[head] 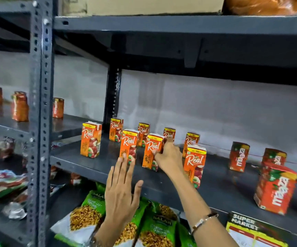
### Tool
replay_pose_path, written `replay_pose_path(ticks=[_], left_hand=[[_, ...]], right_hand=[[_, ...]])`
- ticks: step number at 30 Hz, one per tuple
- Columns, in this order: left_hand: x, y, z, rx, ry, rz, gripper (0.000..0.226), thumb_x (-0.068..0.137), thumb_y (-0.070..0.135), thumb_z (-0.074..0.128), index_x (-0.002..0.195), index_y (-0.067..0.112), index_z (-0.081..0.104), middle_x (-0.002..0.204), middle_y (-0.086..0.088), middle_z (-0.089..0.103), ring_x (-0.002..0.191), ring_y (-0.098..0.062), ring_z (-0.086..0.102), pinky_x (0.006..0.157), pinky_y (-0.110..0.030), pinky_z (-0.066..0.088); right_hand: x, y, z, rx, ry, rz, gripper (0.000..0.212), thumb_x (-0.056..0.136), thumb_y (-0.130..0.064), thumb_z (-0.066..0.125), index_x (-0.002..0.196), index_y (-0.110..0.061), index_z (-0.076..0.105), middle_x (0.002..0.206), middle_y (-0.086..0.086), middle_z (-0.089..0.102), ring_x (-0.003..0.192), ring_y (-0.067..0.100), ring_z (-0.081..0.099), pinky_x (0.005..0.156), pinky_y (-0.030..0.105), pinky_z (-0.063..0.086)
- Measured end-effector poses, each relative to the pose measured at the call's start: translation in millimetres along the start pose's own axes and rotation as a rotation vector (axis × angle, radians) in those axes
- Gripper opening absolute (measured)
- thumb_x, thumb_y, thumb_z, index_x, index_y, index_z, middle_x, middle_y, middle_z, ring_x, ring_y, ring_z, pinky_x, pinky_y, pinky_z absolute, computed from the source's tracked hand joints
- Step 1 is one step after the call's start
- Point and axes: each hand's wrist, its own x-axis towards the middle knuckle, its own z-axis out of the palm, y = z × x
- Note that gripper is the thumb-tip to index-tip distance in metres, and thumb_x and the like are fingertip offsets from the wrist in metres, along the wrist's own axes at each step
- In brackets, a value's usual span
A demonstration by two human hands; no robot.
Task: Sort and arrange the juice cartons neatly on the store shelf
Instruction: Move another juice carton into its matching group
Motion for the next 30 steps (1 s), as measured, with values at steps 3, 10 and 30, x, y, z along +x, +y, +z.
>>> replay_pose_path(ticks=[3,10,30], left_hand=[[0,-2,3,-0.016,0.020,0.000,0.059,0.097,0.047,0.015,0.143,0.013,0.026,0.150,-0.006,0.024,0.142,-0.014,0.009,0.117,-0.028,0.003],[-2,-5,4,-0.042,0.059,0.008,0.058,0.097,0.048,0.014,0.146,0.018,0.013,0.156,-0.002,0.009,0.143,-0.017,0.010,0.117,-0.029,0.003],[-48,323,27,-0.620,0.115,0.484,0.048,0.098,0.039,0.019,0.143,0.023,0.023,0.156,0.008,0.008,0.141,-0.018,0.019,0.115,-0.029,0.014]], right_hand=[[2,0,3,-0.038,0.001,0.013,0.056,0.084,-0.021,0.063,0.130,-0.005,0.036,0.118,0.016,0.062,0.110,0.034,0.059,0.088,0.042,0.052],[-15,-15,-9,-0.025,0.123,0.001,0.047,0.083,-0.018,0.064,0.124,-0.008,0.043,0.108,0.013,0.067,0.097,0.031,0.066,0.076,0.037,0.056],[-88,191,-295,0.341,0.714,-0.215,0.032,0.078,-0.019,0.071,0.108,-0.020,0.060,0.101,-0.008,0.063,0.099,0.007,0.061,0.087,0.025,0.050]])
